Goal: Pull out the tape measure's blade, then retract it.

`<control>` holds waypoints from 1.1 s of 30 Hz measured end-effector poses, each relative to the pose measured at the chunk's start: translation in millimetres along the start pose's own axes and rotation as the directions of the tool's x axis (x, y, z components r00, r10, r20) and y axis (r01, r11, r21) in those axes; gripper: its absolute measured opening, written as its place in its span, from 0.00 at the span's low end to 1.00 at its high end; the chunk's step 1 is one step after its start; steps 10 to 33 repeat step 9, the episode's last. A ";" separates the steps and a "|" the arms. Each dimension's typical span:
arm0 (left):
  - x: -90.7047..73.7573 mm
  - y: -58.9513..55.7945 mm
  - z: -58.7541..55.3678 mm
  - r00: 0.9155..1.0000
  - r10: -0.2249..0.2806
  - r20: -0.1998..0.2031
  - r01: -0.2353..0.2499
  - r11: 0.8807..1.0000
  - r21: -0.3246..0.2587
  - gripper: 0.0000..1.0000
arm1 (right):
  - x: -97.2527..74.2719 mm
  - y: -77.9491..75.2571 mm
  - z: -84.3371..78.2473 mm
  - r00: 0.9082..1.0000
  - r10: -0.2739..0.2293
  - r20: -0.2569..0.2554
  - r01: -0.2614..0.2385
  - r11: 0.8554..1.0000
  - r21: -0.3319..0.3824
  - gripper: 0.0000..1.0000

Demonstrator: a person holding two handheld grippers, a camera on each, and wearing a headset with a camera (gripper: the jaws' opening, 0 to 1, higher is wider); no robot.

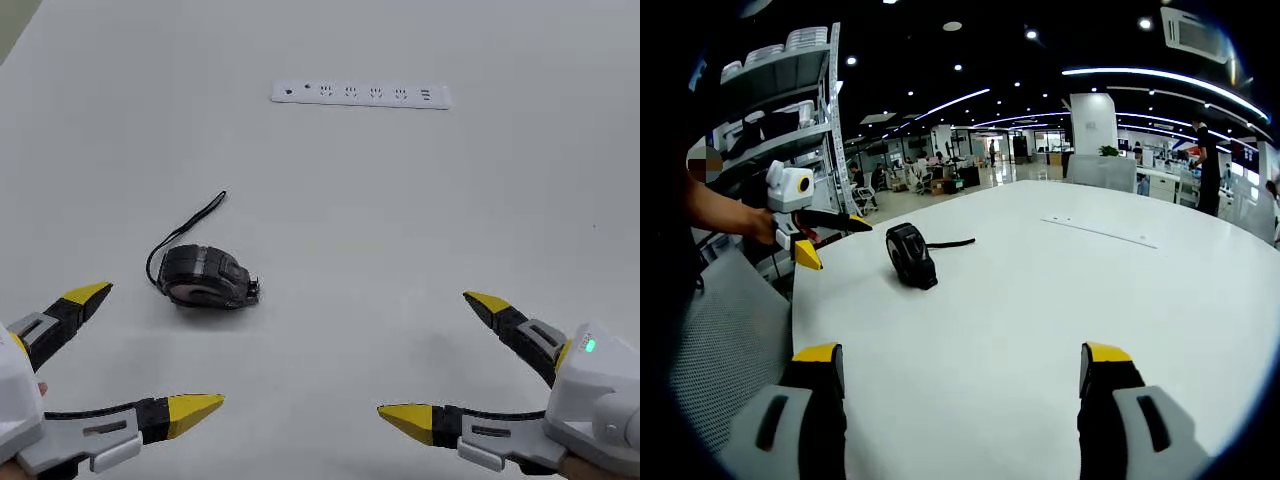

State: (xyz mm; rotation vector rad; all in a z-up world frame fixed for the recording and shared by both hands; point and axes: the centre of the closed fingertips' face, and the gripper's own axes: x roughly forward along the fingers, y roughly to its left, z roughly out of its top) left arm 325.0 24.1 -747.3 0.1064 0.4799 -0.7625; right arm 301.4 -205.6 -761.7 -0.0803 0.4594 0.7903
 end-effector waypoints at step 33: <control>-1.9 1.4 2.4 1.000 -0.003 0.006 0.003 1.000 0.016 1.00 | -4.2 -3.5 -1.1 1.000 -0.010 -0.001 0.010 1.000 -0.014 1.00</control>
